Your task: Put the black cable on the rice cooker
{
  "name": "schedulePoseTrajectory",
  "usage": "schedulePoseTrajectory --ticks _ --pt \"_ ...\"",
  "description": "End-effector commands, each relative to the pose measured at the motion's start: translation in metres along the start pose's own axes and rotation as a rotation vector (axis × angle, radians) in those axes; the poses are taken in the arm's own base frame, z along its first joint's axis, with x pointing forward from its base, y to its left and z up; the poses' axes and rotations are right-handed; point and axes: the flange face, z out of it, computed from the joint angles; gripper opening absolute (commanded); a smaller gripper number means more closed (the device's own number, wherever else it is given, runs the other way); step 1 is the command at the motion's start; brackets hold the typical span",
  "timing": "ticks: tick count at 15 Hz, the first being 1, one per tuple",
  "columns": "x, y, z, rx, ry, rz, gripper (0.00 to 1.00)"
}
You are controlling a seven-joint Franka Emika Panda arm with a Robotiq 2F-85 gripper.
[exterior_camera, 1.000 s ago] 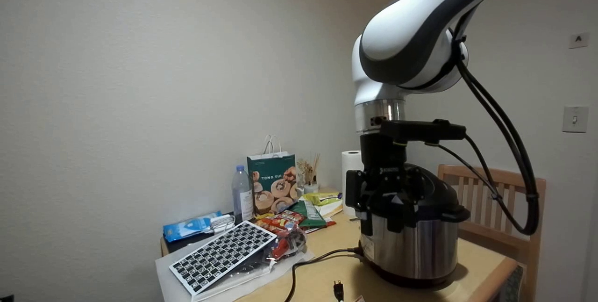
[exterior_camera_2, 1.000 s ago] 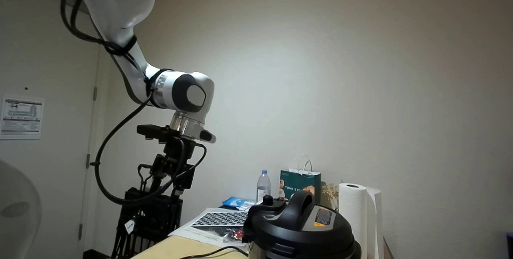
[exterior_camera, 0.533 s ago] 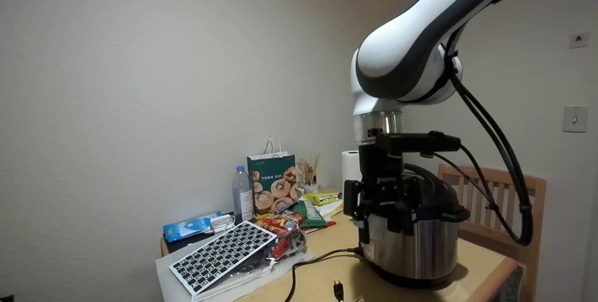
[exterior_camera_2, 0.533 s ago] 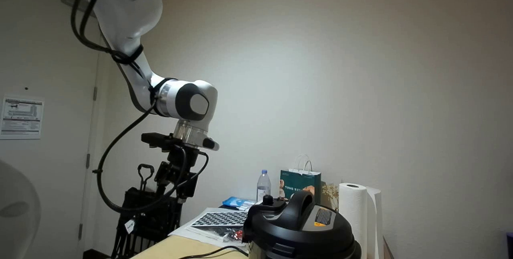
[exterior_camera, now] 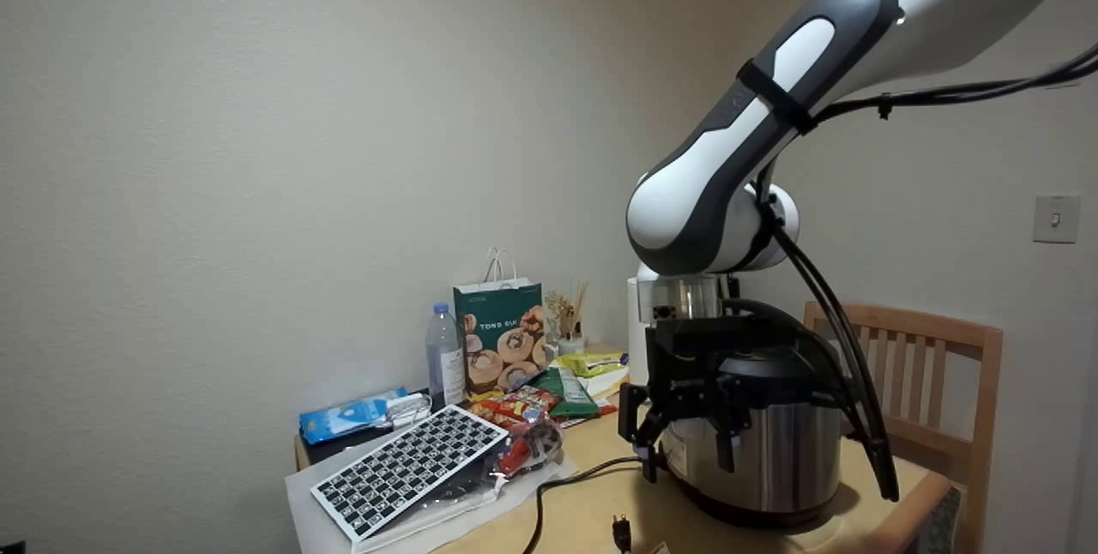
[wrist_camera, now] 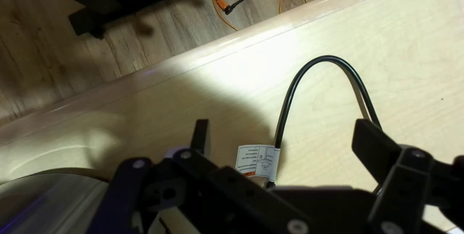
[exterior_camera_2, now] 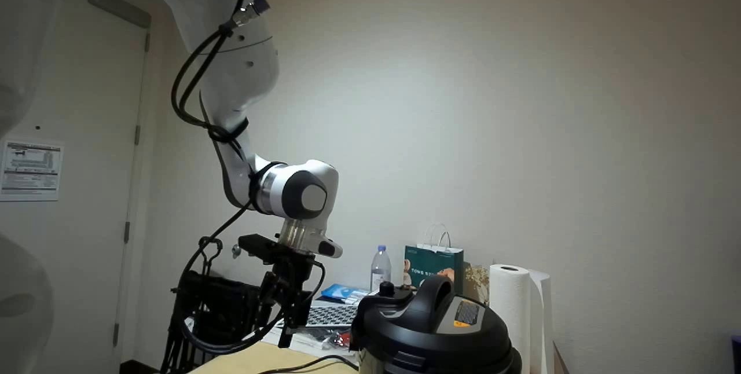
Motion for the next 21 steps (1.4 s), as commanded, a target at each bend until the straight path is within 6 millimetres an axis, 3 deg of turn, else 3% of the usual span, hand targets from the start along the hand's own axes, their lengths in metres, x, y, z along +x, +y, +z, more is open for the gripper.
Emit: schedulePoseTrajectory --ticks 1,5,15,21 --pt "0.0 -0.001 -0.001 0.0 0.0 -0.002 1.0" --pt "-0.002 -0.003 -0.007 0.004 0.01 -0.007 1.0" --pt "0.07 -0.021 0.059 -0.11 0.089 -0.066 1.0" --pt "0.075 -0.02 0.069 -0.109 0.042 -0.082 1.0"
